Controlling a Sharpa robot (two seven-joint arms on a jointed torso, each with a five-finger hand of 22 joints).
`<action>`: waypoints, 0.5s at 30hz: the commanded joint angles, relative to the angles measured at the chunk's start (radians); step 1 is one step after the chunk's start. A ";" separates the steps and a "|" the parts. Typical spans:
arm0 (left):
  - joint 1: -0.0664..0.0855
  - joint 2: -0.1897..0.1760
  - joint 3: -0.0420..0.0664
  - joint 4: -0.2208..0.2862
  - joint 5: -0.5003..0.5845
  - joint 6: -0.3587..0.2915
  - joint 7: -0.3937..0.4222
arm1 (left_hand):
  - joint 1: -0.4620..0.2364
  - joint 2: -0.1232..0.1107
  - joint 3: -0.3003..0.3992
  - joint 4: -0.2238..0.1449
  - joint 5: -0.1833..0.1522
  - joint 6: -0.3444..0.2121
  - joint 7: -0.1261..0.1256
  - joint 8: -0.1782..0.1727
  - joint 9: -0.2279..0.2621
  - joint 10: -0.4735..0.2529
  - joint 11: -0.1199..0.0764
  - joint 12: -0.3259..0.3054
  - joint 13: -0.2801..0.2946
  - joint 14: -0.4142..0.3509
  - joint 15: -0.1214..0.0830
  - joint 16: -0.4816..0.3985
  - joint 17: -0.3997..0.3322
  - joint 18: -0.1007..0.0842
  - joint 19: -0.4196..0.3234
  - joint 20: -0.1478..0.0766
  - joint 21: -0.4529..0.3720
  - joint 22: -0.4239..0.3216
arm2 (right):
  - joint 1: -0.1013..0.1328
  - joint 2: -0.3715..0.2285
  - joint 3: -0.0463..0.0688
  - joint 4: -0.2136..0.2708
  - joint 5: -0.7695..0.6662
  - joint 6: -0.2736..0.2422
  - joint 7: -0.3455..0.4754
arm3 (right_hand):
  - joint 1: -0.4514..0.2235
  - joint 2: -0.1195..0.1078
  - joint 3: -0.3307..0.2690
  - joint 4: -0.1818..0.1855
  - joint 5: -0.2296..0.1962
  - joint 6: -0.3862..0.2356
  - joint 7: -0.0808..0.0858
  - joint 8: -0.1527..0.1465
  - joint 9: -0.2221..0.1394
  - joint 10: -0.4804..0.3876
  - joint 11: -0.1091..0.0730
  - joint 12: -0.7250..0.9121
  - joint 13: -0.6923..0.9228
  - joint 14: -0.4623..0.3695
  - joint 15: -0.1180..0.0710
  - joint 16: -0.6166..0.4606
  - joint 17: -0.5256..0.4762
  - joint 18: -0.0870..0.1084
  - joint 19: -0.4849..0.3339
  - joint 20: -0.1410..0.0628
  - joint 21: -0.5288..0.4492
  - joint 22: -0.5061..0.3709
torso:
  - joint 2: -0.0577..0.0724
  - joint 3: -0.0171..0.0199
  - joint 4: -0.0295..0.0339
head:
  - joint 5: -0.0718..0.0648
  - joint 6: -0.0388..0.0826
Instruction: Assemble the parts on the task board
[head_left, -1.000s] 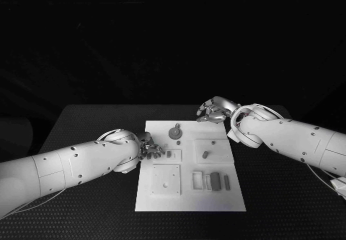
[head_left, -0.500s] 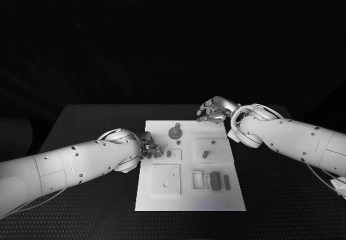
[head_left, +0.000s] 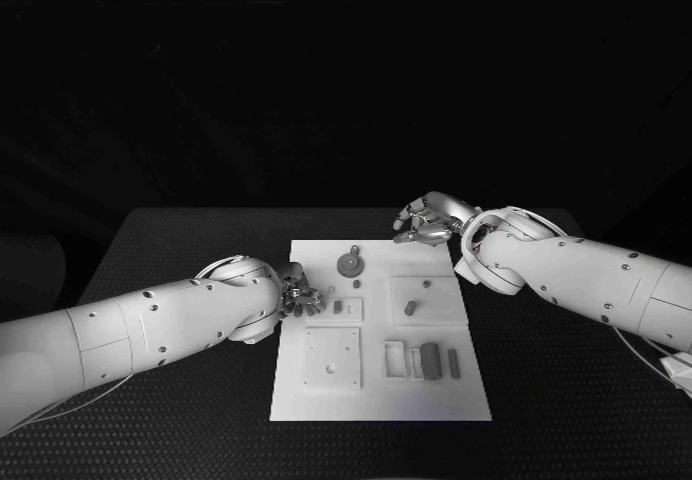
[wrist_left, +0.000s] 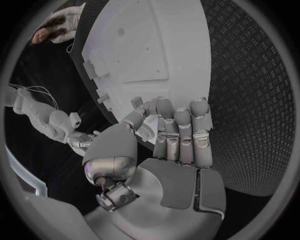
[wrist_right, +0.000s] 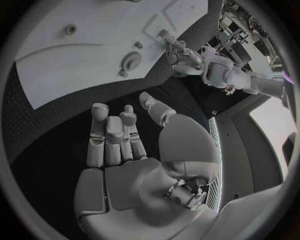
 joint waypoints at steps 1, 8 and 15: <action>-0.003 0.002 -0.002 0.001 -0.018 0.027 -0.010 | 0.053 0.043 0.020 -0.011 -0.003 0.002 -0.005 0.006 -0.001 0.006 -0.004 0.005 -0.001 0.004 -0.006 0.005 -0.001 0.043 0.004 -0.002 0.004 0.021 | -0.001 0.001 0.000 0.000 -0.002 0.012 0.010 | -0.001 0.008 -0.003 -0.006 0.003 0.015 0.024 -0.007 0.001 -0.004 -0.001 0.005 -0.001 -0.005 0.001 -0.005 -0.001 0.014 0.006 -0.004 -0.006 0.016 | 0.000 0.0001 0.0001 | 0.000 -0.001; -0.003 0.008 -0.002 0.001 -0.042 0.026 -0.017 | 0.056 0.046 0.024 -0.012 -0.004 0.003 -0.006 0.007 -0.002 0.007 -0.005 0.006 0.000 0.005 -0.006 0.006 -0.001 0.043 0.006 -0.002 0.005 0.021 | -0.001 0.001 0.000 0.000 -0.002 0.012 0.010 | -0.001 0.008 -0.003 -0.006 0.003 0.015 0.024 -0.007 0.001 -0.004 -0.001 0.005 -0.001 -0.005 0.001 -0.005 -0.001 0.014 0.006 -0.004 -0.007 0.016 | 0.000 0.0002 0.0002 | 0.000 -0.001; -0.003 0.018 -0.002 0.001 -0.057 0.045 -0.021 | 0.060 0.044 0.026 -0.014 -0.004 0.005 -0.007 0.010 -0.002 0.010 -0.006 0.009 0.000 0.008 -0.006 0.008 0.000 0.043 0.008 -0.003 0.008 0.022 | -0.001 0.003 0.000 0.000 -0.002 0.014 0.010 | -0.001 0.008 -0.003 -0.006 0.003 0.015 0.024 -0.007 0.001 -0.004 -0.001 0.005 -0.001 -0.005 0.001 -0.005 -0.001 0.014 0.006 -0.004 -0.007 0.016 | 0.000 0.0006 -0.0008 | 0.005 -0.002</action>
